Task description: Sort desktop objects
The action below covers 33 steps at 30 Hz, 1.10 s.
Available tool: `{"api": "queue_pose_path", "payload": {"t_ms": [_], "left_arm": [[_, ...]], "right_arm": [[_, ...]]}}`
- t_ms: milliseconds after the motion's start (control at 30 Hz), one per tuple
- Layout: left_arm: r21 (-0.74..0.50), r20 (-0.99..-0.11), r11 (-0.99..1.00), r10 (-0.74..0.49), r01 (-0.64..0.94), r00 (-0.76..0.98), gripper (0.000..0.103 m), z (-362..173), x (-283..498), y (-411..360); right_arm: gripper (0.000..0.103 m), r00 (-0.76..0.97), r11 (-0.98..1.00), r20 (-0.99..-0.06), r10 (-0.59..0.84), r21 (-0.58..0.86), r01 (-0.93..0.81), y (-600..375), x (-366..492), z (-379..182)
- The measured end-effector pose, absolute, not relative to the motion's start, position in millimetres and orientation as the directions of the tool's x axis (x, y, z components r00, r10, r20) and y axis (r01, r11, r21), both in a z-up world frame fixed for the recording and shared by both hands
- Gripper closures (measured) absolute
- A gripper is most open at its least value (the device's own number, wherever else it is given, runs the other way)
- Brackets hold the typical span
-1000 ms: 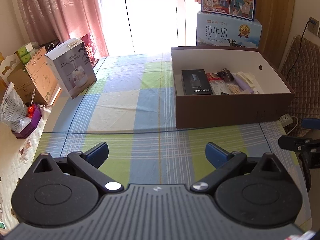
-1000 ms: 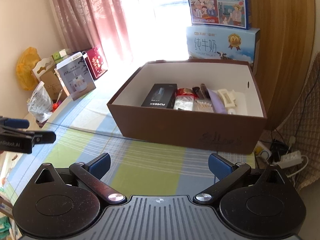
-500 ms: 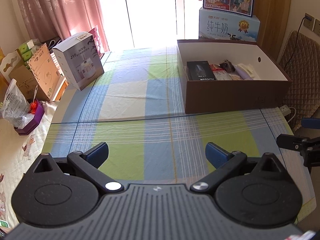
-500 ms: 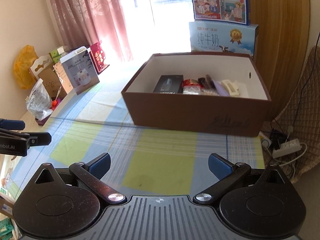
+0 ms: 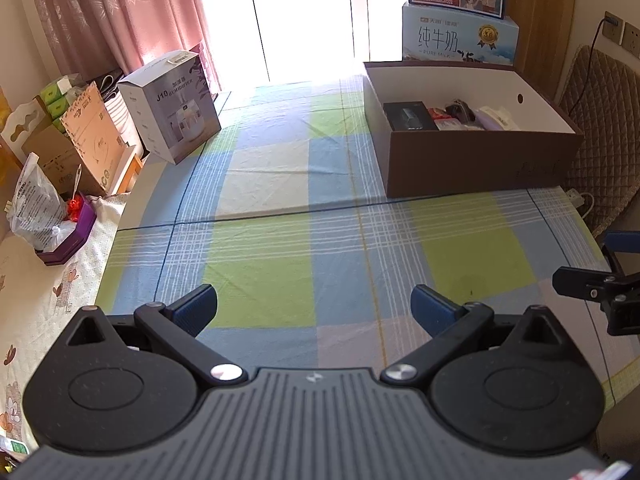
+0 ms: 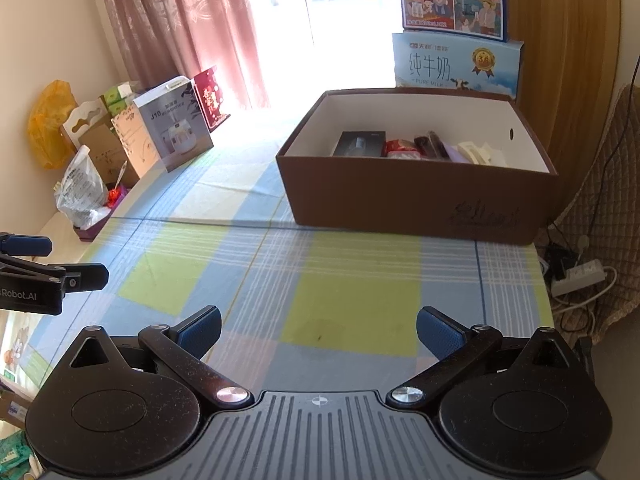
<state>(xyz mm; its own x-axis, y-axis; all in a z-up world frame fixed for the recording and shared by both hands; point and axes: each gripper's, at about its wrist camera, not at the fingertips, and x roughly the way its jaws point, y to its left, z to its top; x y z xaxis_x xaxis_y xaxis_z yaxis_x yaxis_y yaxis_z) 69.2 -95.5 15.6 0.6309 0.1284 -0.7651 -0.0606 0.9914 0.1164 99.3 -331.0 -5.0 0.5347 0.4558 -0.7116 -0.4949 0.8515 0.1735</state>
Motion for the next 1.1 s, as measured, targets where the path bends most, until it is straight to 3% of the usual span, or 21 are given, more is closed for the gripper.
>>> {"api": "queue_pose_path", "payload": {"t_ms": [1100], "left_arm": [[0.118,-0.781,0.991,0.131,-0.061,0.611,0.001,5,67,-90]], "right_arm": [[0.002,0.532,0.858,-0.730,0.429,0.144,-0.494,-320,88,-11]]}}
